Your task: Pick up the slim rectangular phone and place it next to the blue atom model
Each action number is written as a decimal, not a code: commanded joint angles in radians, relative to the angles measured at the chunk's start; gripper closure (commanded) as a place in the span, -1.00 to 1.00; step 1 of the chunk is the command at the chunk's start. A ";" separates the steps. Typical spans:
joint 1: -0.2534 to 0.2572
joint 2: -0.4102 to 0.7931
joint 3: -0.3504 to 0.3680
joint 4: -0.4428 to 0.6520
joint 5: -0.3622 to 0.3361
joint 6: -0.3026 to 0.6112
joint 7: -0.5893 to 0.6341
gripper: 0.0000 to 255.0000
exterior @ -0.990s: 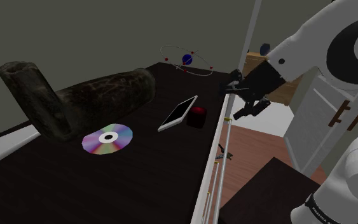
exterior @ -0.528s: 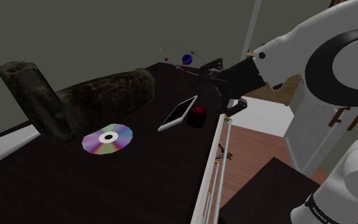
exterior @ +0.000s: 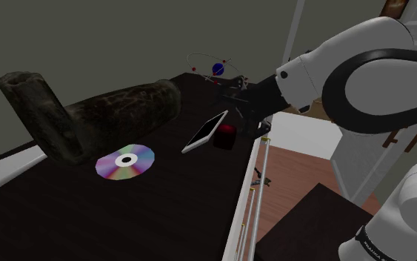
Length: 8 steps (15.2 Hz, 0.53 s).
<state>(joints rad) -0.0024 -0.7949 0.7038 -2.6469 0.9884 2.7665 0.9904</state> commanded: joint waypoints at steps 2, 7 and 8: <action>0.000 0.007 0.003 0.000 0.004 0.008 -0.003 -1.00; 0.000 0.007 0.003 0.000 0.003 0.007 -0.003 1.00; 0.000 0.007 0.003 0.000 0.003 0.007 -0.003 1.00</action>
<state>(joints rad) -0.0022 -0.7883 0.7065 -2.6467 0.9918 2.7740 0.9873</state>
